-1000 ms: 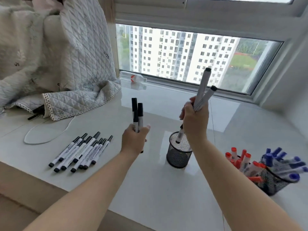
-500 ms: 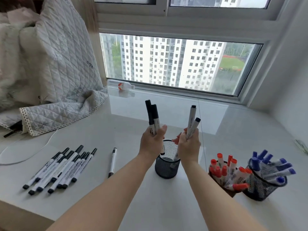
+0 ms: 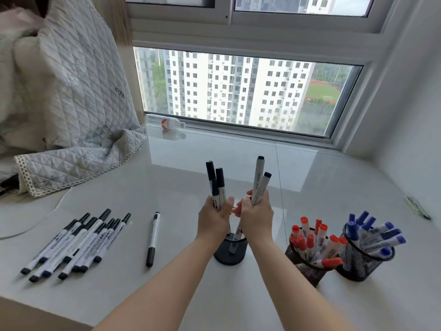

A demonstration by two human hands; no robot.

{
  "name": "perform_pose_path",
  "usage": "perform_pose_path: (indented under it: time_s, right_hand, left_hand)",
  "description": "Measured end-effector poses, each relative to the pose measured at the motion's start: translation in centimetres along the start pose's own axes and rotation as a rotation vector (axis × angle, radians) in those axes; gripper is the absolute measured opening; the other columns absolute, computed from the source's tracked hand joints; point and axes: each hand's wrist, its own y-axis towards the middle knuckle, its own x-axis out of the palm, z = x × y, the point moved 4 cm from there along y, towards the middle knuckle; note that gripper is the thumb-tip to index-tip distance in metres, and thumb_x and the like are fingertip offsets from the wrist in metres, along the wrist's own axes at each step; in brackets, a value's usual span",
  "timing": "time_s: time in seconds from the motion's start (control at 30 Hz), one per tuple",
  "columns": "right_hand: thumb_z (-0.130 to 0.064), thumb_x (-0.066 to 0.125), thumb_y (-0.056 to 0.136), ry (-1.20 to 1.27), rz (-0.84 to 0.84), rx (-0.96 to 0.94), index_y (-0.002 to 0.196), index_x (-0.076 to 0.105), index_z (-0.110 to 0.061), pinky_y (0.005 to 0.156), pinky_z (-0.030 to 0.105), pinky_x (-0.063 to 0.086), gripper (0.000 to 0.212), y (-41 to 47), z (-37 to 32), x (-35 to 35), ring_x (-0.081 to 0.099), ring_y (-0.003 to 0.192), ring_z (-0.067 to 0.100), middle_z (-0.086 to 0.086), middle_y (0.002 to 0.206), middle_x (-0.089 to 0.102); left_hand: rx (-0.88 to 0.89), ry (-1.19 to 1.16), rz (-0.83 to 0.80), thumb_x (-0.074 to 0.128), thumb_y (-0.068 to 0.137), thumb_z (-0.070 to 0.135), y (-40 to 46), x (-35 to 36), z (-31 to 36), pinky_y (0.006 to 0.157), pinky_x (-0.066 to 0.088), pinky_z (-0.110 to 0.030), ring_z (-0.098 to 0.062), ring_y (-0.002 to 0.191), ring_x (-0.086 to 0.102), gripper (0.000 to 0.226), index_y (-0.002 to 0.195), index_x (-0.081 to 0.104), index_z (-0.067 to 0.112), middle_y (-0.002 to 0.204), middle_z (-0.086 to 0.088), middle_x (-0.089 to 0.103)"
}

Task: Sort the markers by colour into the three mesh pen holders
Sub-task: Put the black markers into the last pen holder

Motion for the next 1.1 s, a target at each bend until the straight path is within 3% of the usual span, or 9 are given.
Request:
perform_pose_path:
  time_s: [0.13,0.3,0.37,0.5,0.63,0.77,0.93,1.0,1.1]
  right_hand:
    - [-0.007,0.047,0.088,0.077,0.028,0.020,0.083,0.043,-0.029,0.050,0.011,0.045,0.023,-1.8,0.2,-0.3,0.062,0.052,0.003,0.005,0.069,0.062]
    - [-0.012,0.053,0.089,0.185,0.089,0.086,0.077,0.051,-0.022,0.072,0.034,0.048,0.015,-2.5,-0.3,-0.5,0.062,0.072,0.017,-0.001,0.067,0.063]
    - [-0.017,0.052,0.091,0.215,0.085,0.089,0.079,0.052,-0.020,0.071,0.028,0.046,0.012,-2.7,-0.7,-0.5,0.061,0.075,0.016,-0.002,0.069,0.066]
    - [-0.027,0.050,0.094,0.200,-0.001,0.125,0.082,0.057,-0.018,0.069,0.032,0.046,0.016,-3.5,-0.4,-0.2,0.056,0.071,0.014,-0.006,0.078,0.070]
    - [-0.018,0.055,0.090,0.145,-0.048,0.089,0.082,0.060,-0.011,0.061,0.026,0.045,0.012,-5.3,0.5,0.0,0.055,0.063,0.008,-0.006,0.067,0.060]
    - [-0.009,0.059,0.086,0.130,-0.035,0.023,0.075,0.056,-0.020,0.057,0.017,0.044,0.016,-6.2,0.4,-0.1,0.053,0.060,0.003,-0.006,0.069,0.060]
    - [-0.007,0.054,0.086,0.054,0.056,-0.006,0.101,0.048,-0.034,0.073,0.039,0.051,0.031,-6.5,-0.1,-1.1,0.056,0.083,0.016,-0.013,0.096,0.055]
    - [-0.007,0.052,0.087,-0.023,0.034,-0.056,0.110,0.046,-0.038,0.073,0.033,0.050,0.040,-6.7,-0.3,-1.3,0.056,0.083,0.014,-0.017,0.101,0.053]
    - [-0.012,0.051,0.091,-0.053,-0.018,-0.095,0.099,0.056,-0.038,0.076,0.020,0.047,0.028,-6.8,-0.4,-1.4,0.058,0.086,0.007,-0.018,0.099,0.058]
  left_hand:
    - [0.042,0.044,0.030,0.056,0.087,0.041,-1.6,-0.6,-0.7,0.057,0.043,-0.026,-0.016,0.065,0.057,0.020,0.075,0.049,0.026,0.071,-0.002,0.060]
    - [0.012,0.063,0.011,0.056,0.088,0.037,-2.6,-1.4,-1.0,0.061,0.048,-0.036,-0.027,0.069,0.059,0.025,0.085,0.052,0.013,0.078,-0.013,0.063]
    - [0.018,0.063,-0.013,0.056,0.088,0.035,-2.9,-1.6,-0.8,0.063,0.051,-0.040,-0.029,0.068,0.059,0.026,0.090,0.052,0.010,0.080,-0.016,0.063]
    - [0.016,0.044,-0.035,0.055,0.090,0.033,-3.7,-2.2,-0.7,0.055,0.045,-0.026,-0.018,0.060,0.053,0.024,0.092,0.051,0.010,0.077,-0.015,0.060]
    - [0.033,0.045,-0.042,0.055,0.090,0.033,-4.5,-2.6,-0.5,0.061,0.047,-0.034,-0.020,0.064,0.054,0.024,0.093,0.051,0.009,0.078,-0.015,0.061]
    - [0.027,0.004,-0.050,0.055,0.090,0.030,-5.0,-3.1,-0.8,0.058,0.045,-0.021,-0.014,0.063,0.056,0.019,0.092,0.053,0.011,0.072,-0.003,0.059]
    - [0.022,-0.018,-0.048,0.055,0.090,0.029,-5.5,-3.2,-1.1,0.057,0.043,-0.015,-0.014,0.066,0.057,0.016,0.091,0.054,0.013,0.071,0.002,0.060]
    - [0.004,-0.065,-0.029,0.057,0.088,0.027,-5.6,-3.4,-1.0,0.060,0.044,-0.016,-0.015,0.069,0.057,0.010,0.089,0.053,0.017,0.075,-0.002,0.061]
    - [0.022,-0.129,0.026,0.062,0.084,0.021,-5.7,-3.5,-0.3,0.070,0.047,-0.025,-0.010,0.071,0.058,0.018,0.091,0.047,0.030,0.076,0.004,0.059]
